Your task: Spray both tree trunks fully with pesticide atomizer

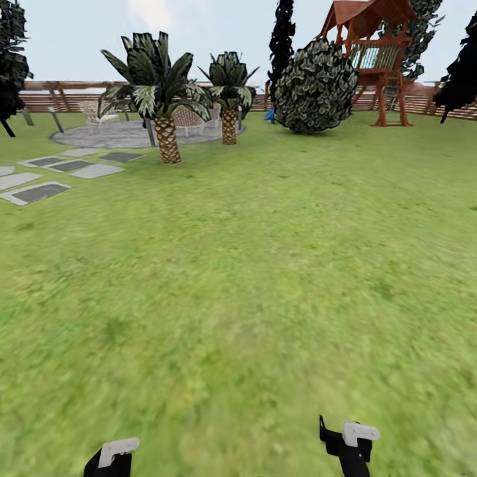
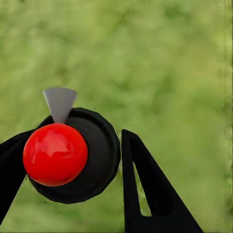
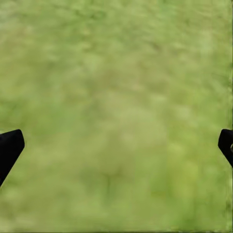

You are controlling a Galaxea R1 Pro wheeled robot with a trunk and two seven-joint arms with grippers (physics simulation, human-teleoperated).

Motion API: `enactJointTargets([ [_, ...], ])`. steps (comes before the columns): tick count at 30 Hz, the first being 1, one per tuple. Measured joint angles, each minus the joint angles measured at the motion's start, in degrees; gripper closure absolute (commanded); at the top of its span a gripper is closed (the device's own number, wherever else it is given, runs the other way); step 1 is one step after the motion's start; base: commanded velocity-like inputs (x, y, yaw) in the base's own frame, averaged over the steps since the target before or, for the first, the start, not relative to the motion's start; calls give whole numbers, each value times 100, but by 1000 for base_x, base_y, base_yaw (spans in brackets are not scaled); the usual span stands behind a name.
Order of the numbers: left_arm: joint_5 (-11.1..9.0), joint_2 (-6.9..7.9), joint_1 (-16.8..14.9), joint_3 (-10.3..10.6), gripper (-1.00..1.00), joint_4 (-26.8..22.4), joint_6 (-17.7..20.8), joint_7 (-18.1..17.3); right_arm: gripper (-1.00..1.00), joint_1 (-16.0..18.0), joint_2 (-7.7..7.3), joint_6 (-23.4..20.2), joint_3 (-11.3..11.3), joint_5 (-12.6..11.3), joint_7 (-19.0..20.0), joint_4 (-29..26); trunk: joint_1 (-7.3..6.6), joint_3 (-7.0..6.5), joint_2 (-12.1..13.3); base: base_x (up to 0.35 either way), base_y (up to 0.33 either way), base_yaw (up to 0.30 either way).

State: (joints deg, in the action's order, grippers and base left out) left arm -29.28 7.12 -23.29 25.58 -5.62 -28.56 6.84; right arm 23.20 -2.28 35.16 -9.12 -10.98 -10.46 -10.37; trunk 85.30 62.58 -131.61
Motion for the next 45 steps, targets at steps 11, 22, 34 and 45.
enactJointTargets([
  [11,0,0,0,0,100,3,0,0,-100,0,0,0,-1,0,0,0,0,37,0,0,-308,-288],
  [22,0,0,0,0,100,6,3,-4,-100,0,0,0,-1,0,0,0,0,73,0,0,-308,-288],
  [34,0,0,0,0,100,6,0,-4,-100,0,0,0,1,0,0,0,0,113,0,0,-308,-288],
  [45,-1,0,0,0,100,5,0,-3,-100,0,0,0,-2,0,0,0,0,150,0,0,-308,-288],
])
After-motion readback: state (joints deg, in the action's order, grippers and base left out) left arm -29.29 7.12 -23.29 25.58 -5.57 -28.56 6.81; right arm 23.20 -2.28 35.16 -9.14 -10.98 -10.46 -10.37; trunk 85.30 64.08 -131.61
